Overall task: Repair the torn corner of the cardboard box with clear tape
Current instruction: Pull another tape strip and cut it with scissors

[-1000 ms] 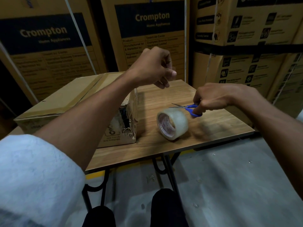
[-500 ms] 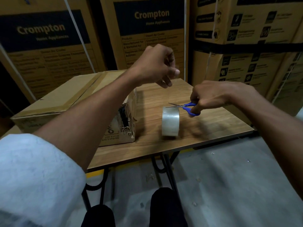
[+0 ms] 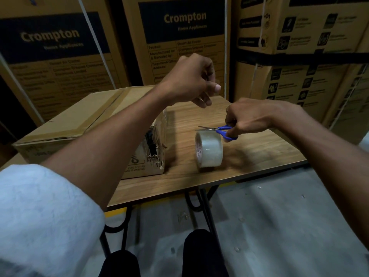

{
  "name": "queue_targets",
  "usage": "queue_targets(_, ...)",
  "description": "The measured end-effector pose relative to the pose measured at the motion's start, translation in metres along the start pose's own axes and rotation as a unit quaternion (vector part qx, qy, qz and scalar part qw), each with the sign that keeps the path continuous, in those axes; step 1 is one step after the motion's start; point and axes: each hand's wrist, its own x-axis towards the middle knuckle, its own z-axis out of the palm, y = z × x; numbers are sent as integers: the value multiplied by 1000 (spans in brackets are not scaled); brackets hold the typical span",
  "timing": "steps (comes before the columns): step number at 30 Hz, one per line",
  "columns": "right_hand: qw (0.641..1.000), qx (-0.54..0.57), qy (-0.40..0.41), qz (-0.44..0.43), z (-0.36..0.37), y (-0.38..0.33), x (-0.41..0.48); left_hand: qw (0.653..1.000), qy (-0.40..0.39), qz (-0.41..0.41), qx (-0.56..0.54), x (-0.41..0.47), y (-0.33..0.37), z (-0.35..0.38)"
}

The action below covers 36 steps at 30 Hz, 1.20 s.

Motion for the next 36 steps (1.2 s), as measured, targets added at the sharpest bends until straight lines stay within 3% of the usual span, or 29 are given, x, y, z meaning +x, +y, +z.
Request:
queue_targets(10, 1000, -11, 14, 0, 5, 1, 4, 1000, 14, -3, 1, 0, -8, -5)
queue_targets(15, 997, 48, 25, 50, 15, 21, -4, 1000, 28, 3, -3, 0, -10, -6)
queue_targets(26, 997, 30, 65, 29, 21, 17, -3, 997, 63, 35, 25, 2, -5, -5)
queue_targets(31, 996, 54, 45, 52, 18, 24, -10, 999, 45, 26, 16, 1, -5, -7)
queue_targets(36, 995, 94, 42, 7, 12, 20, -16, 999, 46, 22, 14, -1, -4, -7)
